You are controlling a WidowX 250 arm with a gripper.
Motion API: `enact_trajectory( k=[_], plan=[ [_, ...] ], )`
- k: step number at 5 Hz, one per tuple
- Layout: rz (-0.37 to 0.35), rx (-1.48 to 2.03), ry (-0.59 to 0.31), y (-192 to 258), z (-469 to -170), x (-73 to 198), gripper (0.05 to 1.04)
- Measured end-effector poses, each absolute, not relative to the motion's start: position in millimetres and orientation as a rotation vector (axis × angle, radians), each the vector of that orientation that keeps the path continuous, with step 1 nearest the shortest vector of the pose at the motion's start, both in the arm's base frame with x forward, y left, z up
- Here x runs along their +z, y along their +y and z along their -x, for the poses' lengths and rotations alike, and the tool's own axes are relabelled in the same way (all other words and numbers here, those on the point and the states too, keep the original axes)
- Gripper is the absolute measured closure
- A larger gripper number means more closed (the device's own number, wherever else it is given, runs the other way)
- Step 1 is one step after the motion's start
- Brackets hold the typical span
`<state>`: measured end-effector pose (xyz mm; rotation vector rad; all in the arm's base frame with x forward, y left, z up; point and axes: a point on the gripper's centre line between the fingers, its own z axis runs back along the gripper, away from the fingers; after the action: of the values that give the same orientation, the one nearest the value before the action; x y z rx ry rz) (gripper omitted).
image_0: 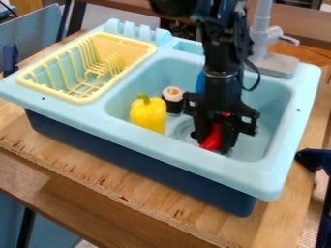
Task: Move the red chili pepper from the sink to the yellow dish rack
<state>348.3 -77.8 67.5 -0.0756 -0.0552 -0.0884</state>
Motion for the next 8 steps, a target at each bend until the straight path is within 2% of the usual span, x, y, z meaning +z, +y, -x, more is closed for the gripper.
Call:
enact_trajectory(
  k=[2, 3, 4, 5, 6, 8],
  plan=[
    [0.085, -0.077, -0.045, -77.3, -345.0, 68.7, 0.663],
    [0.164, -0.211, -0.055, -93.1, -327.0, 84.1, 0.663],
    [0.14, -0.284, -0.128, -107.2, -308.3, 110.9, 0.662],
    [0.159, -0.303, -0.147, -107.2, -299.7, 126.0, 0.663],
    [0.16, -0.317, -0.233, -85.2, -285.1, 176.3, 0.663],
    [0.153, -0.195, -0.381, -3.6, -264.0, 273.0, 0.663]
  ],
)
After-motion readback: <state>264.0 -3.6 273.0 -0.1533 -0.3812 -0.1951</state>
